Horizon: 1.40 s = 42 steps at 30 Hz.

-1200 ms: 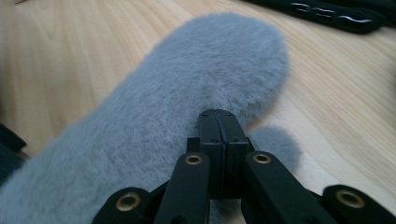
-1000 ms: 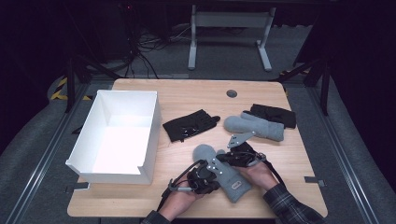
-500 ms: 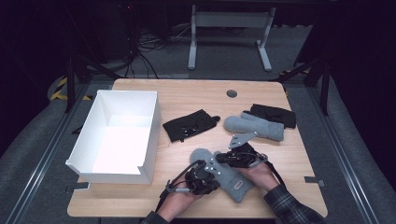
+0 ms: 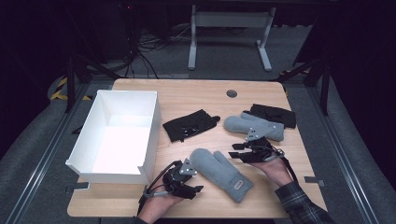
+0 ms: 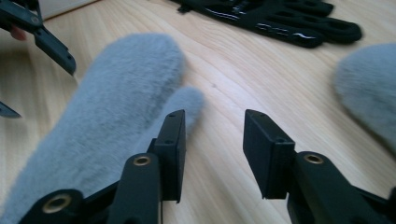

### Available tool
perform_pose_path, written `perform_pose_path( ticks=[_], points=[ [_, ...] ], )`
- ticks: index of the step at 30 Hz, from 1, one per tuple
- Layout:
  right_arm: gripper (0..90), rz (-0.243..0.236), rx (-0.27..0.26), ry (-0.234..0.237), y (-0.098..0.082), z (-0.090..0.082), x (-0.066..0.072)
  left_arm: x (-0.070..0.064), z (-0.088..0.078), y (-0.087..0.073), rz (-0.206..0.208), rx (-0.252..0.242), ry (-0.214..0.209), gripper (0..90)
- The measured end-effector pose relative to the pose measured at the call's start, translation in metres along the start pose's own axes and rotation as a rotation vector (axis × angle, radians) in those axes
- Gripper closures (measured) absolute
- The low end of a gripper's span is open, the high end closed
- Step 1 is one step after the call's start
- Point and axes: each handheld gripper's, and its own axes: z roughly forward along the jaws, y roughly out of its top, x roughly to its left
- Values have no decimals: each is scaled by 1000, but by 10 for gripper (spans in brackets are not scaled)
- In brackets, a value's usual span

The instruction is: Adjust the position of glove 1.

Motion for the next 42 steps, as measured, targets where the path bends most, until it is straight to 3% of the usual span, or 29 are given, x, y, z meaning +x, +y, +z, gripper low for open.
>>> perform_pose_path(
  ticks=[7,13,17,21,29,35,42],
  points=[
    [597,9,2,-52,-3,-19,-24,4,-2,-11,4,5,48,161],
    [610,24,9,-82,-6,-30,-43,7,0,-18,-5,6,53,93],
    [612,48,2,-99,-8,-38,-58,6,2,-21,23,-10,58,58],
    [610,75,-3,-123,-12,-46,-69,7,4,-25,28,-51,49,29],
    [611,113,-53,-177,-15,-62,-87,7,4,-25,27,-48,49,20],
    [618,151,-75,-215,-18,-69,-108,7,5,-24,29,-49,48,18],
    [627,171,-51,-240,-25,-66,-119,7,5,-24,29,-49,48,18]
  ],
)
